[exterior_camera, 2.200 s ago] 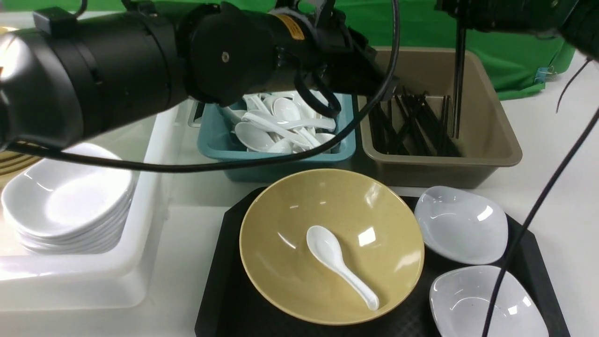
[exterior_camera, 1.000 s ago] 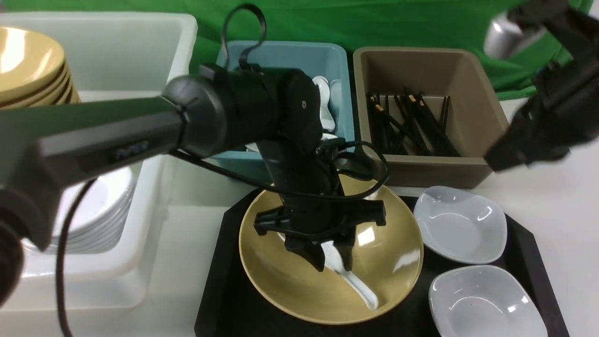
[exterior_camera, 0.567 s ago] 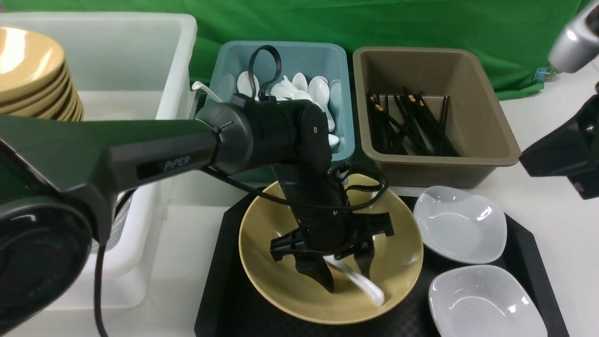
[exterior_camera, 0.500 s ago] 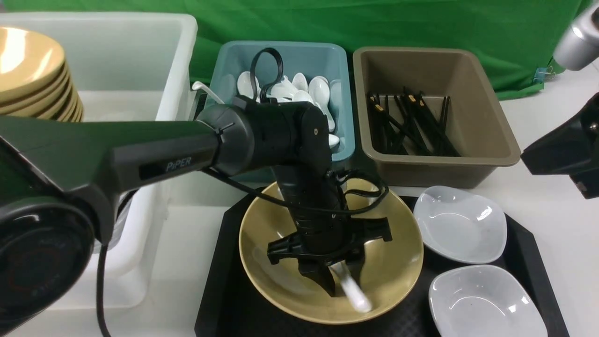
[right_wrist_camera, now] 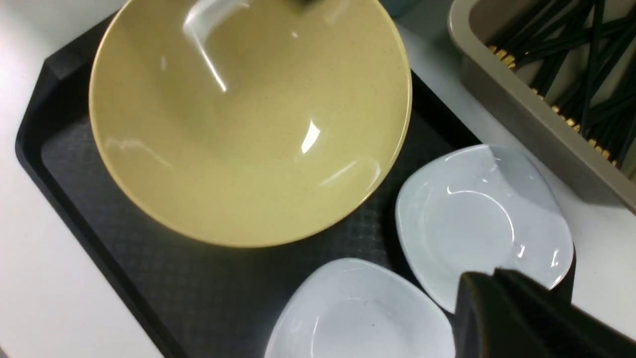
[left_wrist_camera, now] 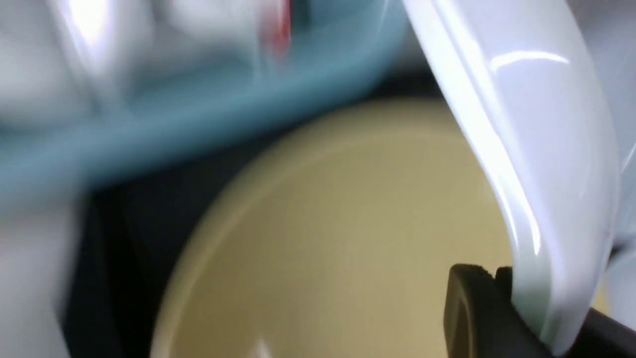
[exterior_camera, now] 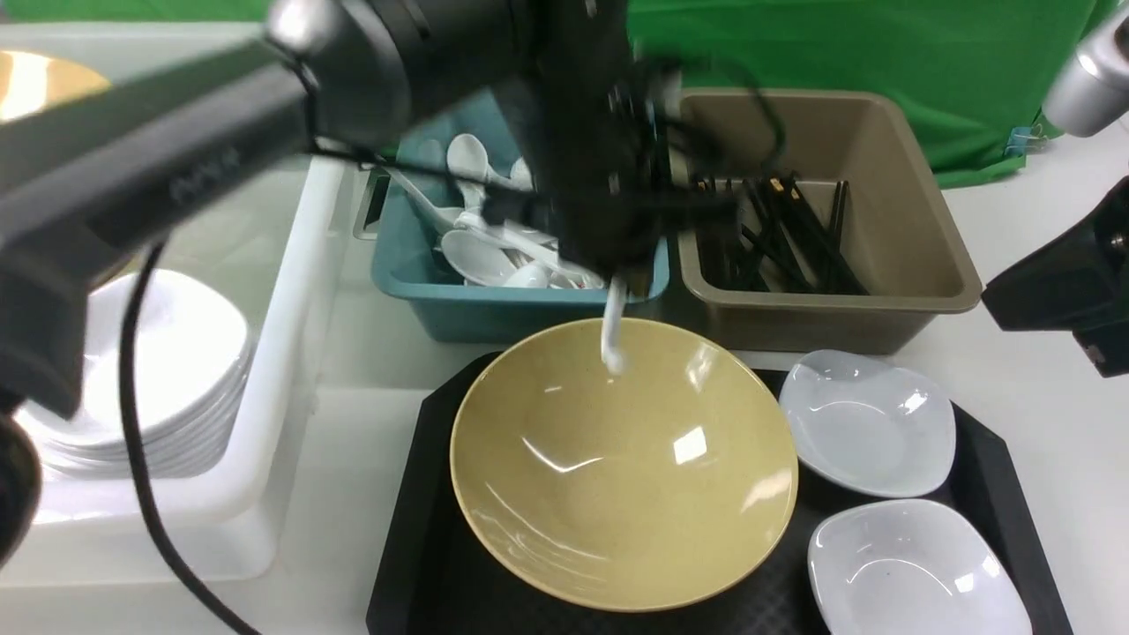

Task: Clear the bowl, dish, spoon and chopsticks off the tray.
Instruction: Use the left arm to put the soup spoon into the small storage box in the middle, then use the left arm to grab the yellow noodle bowl on the left

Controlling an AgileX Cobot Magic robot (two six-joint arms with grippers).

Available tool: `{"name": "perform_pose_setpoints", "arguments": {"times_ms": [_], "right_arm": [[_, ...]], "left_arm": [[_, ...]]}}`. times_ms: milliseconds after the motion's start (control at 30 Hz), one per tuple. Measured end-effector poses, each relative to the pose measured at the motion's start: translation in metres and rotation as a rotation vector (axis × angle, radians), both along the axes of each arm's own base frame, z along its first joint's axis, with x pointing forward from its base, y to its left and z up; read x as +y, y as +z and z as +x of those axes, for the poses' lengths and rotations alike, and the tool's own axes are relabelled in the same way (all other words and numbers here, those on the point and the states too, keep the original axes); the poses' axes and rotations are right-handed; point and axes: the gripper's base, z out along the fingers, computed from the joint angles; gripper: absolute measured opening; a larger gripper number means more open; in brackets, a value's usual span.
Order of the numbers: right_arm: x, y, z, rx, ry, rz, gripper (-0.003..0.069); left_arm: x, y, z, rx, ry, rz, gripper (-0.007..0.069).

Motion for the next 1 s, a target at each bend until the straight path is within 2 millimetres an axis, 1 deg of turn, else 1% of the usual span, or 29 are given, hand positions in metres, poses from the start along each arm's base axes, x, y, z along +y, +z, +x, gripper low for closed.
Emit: {"name": "perform_pose_setpoints", "arguments": {"times_ms": [33,67,133,167,200,267,300,333,433,500,533,600,633,667,700,733,767,800,833,867,900,933,967,1000], "right_arm": [[0.000,0.000,0.001,-0.009,-0.003,0.003,0.0008],[0.000,0.001,0.001,-0.014,-0.005,0.005,0.0008],[0.000,0.001,0.002,-0.025,-0.009,0.009,0.0008],[0.000,0.003,0.004,-0.051,-0.017,0.016,0.0008],[0.000,0.003,0.004,-0.055,-0.019,0.017,0.0008],[0.001,0.009,0.013,-0.157,-0.061,0.058,0.0008],[0.001,0.011,0.014,-0.177,-0.067,0.068,0.0009],[0.002,0.013,0.019,-0.240,-0.091,0.103,0.0010],[0.002,0.015,0.030,-0.382,-0.138,0.174,0.0010],[0.001,0.011,0.035,-0.447,-0.175,0.204,0.0010],[0.000,0.008,0.037,-0.472,-0.194,0.211,0.0010],[0.000,0.004,0.039,-0.482,-0.208,0.213,0.0010],[0.000,0.001,0.039,-0.480,-0.207,0.209,0.0010],[0.000,0.001,0.039,-0.479,-0.207,0.209,0.0010],[0.000,0.000,0.039,-0.479,-0.206,0.207,0.0010],[0.000,0.000,0.039,-0.477,-0.205,0.208,0.0010],[0.000,0.000,0.039,-0.473,-0.203,0.208,0.0010],[0.000,0.000,0.038,-0.466,-0.199,0.209,0.0010],[0.000,-0.001,0.037,-0.457,-0.195,0.209,0.0010],[0.001,-0.001,0.037,-0.450,-0.192,0.210,0.0010],[0.002,-0.002,0.035,-0.428,-0.183,0.214,0.0010],[0.003,-0.003,0.032,-0.398,-0.169,0.222,0.0009],[0.003,-0.004,0.031,-0.387,-0.163,0.223,0.0008],[0.005,-0.005,0.026,-0.345,-0.132,0.223,0.0007]], "left_arm": [[0.004,0.012,0.014,-0.093,-0.015,-0.026,0.0010],[0.009,0.015,0.023,-0.133,-0.010,-0.040,0.0010],[0.012,0.016,0.036,-0.184,-0.002,-0.060,0.0010],[0.021,0.008,0.060,-0.247,0.032,-0.083,0.0011],[0.024,0.007,0.064,-0.251,0.041,-0.084,0.0011],[0.039,-0.016,0.095,-0.297,0.095,-0.099,0.0015],[0.039,-0.019,0.097,-0.296,0.098,-0.098,0.0016],[0.046,-0.028,0.106,-0.302,0.117,-0.098,0.0023],[0.056,-0.040,0.119,-0.312,0.147,-0.098,0.0062],[0.064,-0.049,0.126,-0.301,0.165,-0.089,0.0111],[0.068,-0.053,0.128,-0.292,0.173,-0.083,0.0148],[0.073,-0.057,0.130,-0.272,0.182,-0.072,0.0206],[0.075,-0.059,0.129,-0.252,0.185,-0.062,0.0262],[0.076,-0.060,0.129,-0.238,0.187,-0.054,0.0303],[0.077,-0.060,0.128,-0.229,0.187,-0.050,0.0311],[0.077,-0.059,0.125,-0.194,0.187,-0.040,0.0364],[0.078,-0.056,0.122,-0.163,0.186,-0.032,0.0387],[0.080,-0.050,0.114,-0.095,0.183,-0.011,0.0407],[0.081,-0.046,0.108,-0.047,0.177,0.001,0.0409],[0.082,-0.043,0.106,-0.040,0.171,0.004,0.0407],[0.082,-0.032,0.093,0.013,0.136,0.014,0.0361],[0.080,-0.025,0.086,0.030,0.101,0.009,0.0290],[0.081,-0.024,0.084,0.030,0.097,0.011,0.0290],[0.075,-0.014,0.069,0.040,0.045,0.001,0.0131]]}}
